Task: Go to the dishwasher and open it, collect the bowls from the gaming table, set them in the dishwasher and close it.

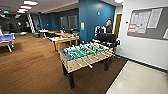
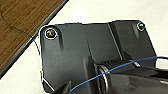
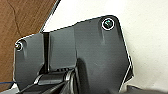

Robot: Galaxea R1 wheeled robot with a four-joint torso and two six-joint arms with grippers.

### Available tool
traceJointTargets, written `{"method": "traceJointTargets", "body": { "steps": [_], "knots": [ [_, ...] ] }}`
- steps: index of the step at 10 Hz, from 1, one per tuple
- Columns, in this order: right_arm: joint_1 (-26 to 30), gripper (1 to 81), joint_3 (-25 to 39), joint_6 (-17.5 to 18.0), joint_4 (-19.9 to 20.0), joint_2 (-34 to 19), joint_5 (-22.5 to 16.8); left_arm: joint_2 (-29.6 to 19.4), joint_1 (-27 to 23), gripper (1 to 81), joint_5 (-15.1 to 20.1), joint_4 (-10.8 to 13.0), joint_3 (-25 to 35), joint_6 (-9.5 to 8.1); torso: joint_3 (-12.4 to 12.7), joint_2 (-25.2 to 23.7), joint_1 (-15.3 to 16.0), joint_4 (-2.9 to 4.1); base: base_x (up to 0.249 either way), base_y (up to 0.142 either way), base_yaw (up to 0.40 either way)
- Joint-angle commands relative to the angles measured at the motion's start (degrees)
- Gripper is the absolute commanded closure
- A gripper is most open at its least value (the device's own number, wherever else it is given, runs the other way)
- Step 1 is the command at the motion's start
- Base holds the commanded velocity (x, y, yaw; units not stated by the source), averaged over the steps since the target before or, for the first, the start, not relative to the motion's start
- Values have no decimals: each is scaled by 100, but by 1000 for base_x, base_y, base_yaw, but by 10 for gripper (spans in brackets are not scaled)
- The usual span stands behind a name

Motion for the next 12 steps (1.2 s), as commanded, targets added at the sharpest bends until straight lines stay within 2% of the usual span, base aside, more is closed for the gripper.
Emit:
{"method": "traceJointTargets", "body": {
  "steps": [1, 12],
  "knots": [
    [308, 10, 3, -6, -28, -6, -269, -53, -296, 10, 283, -30, -9, 9, 0, 0, 0, 0, 0, 0, 219],
    [291, 10, 12, -6, -37, -15, -260, -45, -279, 10, 362, -30, -9, 9, 0, 0, 0, 0, 0, 0, 220]
  ]
}}
